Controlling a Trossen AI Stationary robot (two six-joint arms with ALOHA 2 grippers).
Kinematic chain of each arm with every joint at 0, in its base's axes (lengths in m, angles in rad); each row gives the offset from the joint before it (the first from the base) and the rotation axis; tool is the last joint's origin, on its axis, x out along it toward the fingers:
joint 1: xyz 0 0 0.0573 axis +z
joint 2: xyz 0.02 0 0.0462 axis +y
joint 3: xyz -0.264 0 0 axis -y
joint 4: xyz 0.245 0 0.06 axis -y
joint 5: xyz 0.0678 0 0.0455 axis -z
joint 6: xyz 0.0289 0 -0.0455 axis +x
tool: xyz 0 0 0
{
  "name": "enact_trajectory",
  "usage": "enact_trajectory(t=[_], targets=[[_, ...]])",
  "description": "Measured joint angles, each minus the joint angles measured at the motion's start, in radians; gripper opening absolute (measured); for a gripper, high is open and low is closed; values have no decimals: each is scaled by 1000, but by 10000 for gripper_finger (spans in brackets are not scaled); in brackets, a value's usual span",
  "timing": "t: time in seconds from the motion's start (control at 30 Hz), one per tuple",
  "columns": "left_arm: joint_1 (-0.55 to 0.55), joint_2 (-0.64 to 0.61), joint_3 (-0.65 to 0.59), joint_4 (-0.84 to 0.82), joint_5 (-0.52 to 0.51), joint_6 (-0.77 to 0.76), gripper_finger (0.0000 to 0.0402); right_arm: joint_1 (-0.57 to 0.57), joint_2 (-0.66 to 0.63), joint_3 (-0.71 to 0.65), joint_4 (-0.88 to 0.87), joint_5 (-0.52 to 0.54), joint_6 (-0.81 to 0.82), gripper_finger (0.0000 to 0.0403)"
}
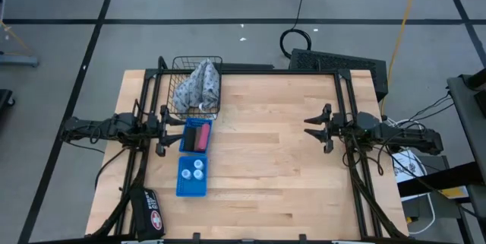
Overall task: Pick & Place Medicine items
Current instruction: Return to Home Position
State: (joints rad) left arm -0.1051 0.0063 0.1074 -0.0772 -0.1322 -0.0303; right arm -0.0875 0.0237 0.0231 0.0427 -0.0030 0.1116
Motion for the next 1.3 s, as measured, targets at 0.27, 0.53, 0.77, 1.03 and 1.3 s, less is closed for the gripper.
enact_trajectory(t=[0.27, 0.53, 0.77, 1.03, 1.3], targets=[[0, 0, 0, 0, 0, 0, 223, 0, 2, 0, 12, 3, 0, 164], [0, 0, 0, 0, 0, 0, 223, 0, 2, 0, 13, 3, 0, 163], [0, 0, 0, 0, 0, 0, 223, 0, 2, 0, 15, 2, 0, 162], [0, 0, 0, 0, 0, 0, 223, 0, 2, 0, 16, 2, 0, 163], [0, 0, 0, 0, 0, 0, 223, 0, 2, 0, 16, 2, 0, 163]])
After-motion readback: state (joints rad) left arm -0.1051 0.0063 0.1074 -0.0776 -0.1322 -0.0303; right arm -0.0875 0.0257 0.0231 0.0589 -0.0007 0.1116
